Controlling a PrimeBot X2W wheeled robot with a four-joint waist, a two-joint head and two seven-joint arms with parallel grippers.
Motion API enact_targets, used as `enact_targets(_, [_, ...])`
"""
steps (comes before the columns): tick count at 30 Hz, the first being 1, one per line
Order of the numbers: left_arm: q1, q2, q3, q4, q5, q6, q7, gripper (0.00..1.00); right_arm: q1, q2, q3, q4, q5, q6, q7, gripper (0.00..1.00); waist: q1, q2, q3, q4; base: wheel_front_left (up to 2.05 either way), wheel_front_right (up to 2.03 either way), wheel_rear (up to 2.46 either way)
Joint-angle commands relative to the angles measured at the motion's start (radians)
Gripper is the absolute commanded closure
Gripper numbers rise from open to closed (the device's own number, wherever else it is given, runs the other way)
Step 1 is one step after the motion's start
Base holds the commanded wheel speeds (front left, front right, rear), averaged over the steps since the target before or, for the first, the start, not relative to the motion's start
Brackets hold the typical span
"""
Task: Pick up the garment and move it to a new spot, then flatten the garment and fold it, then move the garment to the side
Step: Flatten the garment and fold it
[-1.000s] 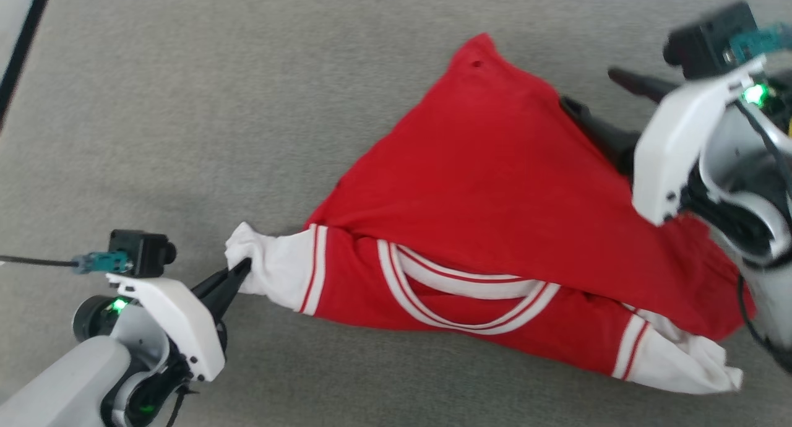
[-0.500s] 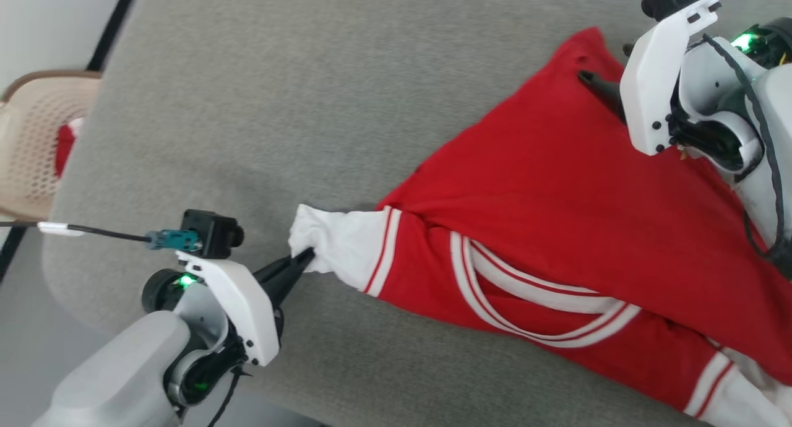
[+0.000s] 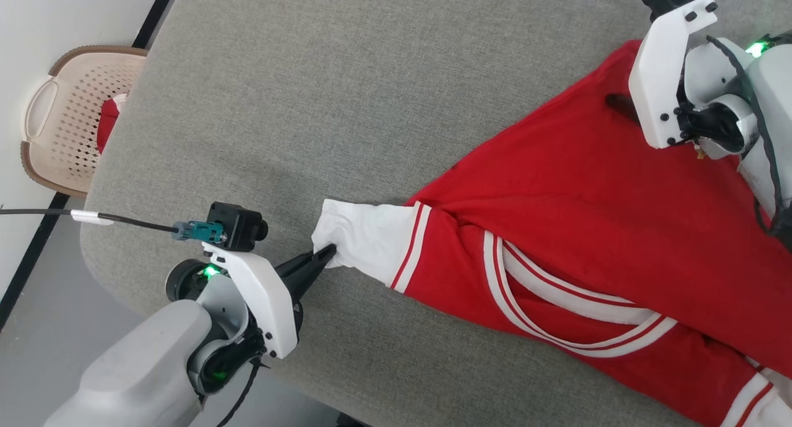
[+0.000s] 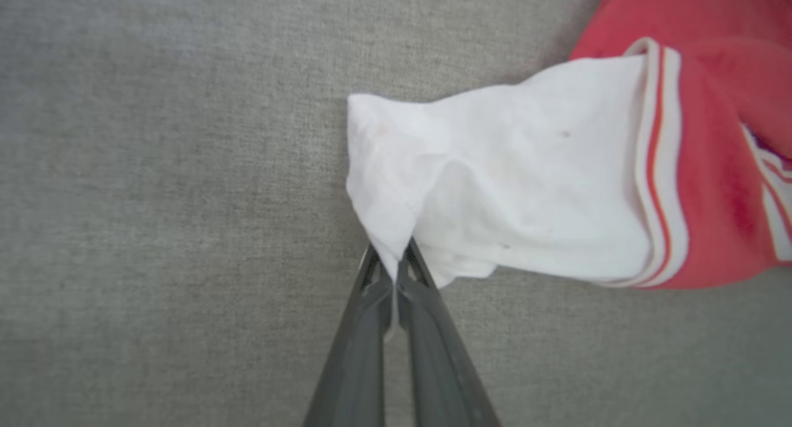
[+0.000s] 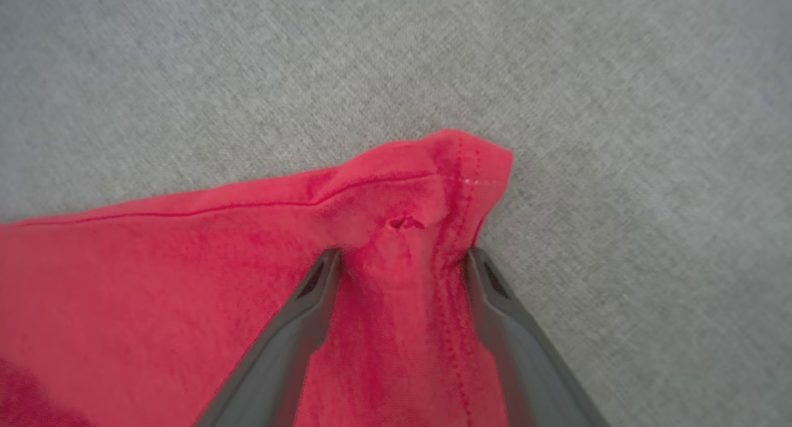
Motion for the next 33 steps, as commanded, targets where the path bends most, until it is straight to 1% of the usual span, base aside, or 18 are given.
enact_targets(1, [-0.012, 0.002, -0.003, 0.010, -0.001, 0.000, -0.002, 1.00, 0.119, -0.002, 0.051, 0.076, 0.011, 0.000, 0.062, 0.00, 0.0000, -0.0001, 0.000, -0.003, 0.00, 0.00, 0.00])
enact_targets(2, [-0.016, 0.003, -0.003, 0.014, -0.002, -0.002, -0.002, 1.00, 0.113, -0.001, 0.056, 0.081, 0.021, 0.000, 0.068, 0.53, 0.0000, -0.0001, -0.001, -0.005, 0.00, 0.00, 0.00])
enact_targets(3, [-0.022, 0.005, -0.002, 0.018, -0.005, -0.004, 0.000, 1.00, 0.106, -0.002, 0.063, 0.077, 0.030, 0.000, 0.071, 1.00, 0.0000, -0.0001, -0.001, -0.008, 0.00, 0.00, 0.00])
enact_targets(4, [-0.029, 0.017, 0.001, 0.024, -0.004, -0.008, -0.004, 1.00, 0.083, -0.015, 0.074, 0.067, 0.041, 0.000, 0.068, 1.00, 0.0000, -0.0001, -0.006, -0.021, 0.00, 0.00, 0.00])
enact_targets(7, [-0.046, 0.036, 0.013, 0.020, -0.009, -0.010, -0.007, 1.00, 0.022, -0.025, 0.062, 0.039, 0.057, 0.000, 0.017, 1.00, 0.0000, -0.0001, -0.008, -0.047, 0.00, 0.00, 0.00])
enact_targets(12, [-0.081, 0.103, 0.039, -0.011, -0.008, -0.006, 0.011, 1.00, -0.044, -0.053, 0.066, -0.039, 0.082, -0.002, -0.053, 1.00, 0.0000, -0.0001, -0.025, -0.101, 0.00, 0.00, 0.00])
enact_targets(15, [-0.112, 0.158, 0.056, -0.039, 0.001, 0.001, 0.030, 1.00, -0.066, -0.061, 0.064, -0.092, 0.099, -0.001, -0.096, 1.00, 0.0000, -0.0001, -0.043, -0.140, 0.00, 0.00, 0.00])
enact_targets(22, [-0.191, 0.271, 0.093, -0.128, 0.014, 0.018, 0.092, 1.00, -0.076, -0.105, 0.044, -0.202, 0.123, -0.001, -0.186, 1.00, 0.0000, -0.0001, -0.093, -0.228, 0.00, 0.00, 0.00])
enact_targets(23, [-0.218, 0.299, 0.105, -0.149, 0.015, 0.023, 0.114, 1.00, -0.077, -0.120, 0.030, -0.233, 0.126, -0.001, -0.211, 1.00, 0.0000, -0.0001, -0.109, -0.251, 0.00, 0.00, 0.00])
enact_targets(24, [-0.233, 0.312, 0.108, -0.156, 0.021, 0.025, 0.126, 1.00, -0.079, -0.128, 0.023, -0.247, 0.127, -0.001, -0.223, 1.00, 0.0000, -0.0001, -0.117, -0.262, 0.00, 0.00, 0.00])
enact_targets(28, [-0.290, 0.347, 0.123, -0.186, 0.026, 0.032, 0.175, 1.00, -0.071, -0.154, -0.013, -0.299, 0.118, -0.001, -0.262, 1.00, 0.0000, -0.0001, -0.147, -0.302, 0.00, 0.00, 0.00])
enact_targets(33, [-0.354, 0.368, 0.144, -0.197, 0.023, 0.056, 0.226, 1.00, -0.060, -0.176, -0.050, -0.351, 0.100, -0.001, -0.281, 1.00, 0.0000, -0.0001, -0.170, -0.334, 0.00, 0.00, 0.00])
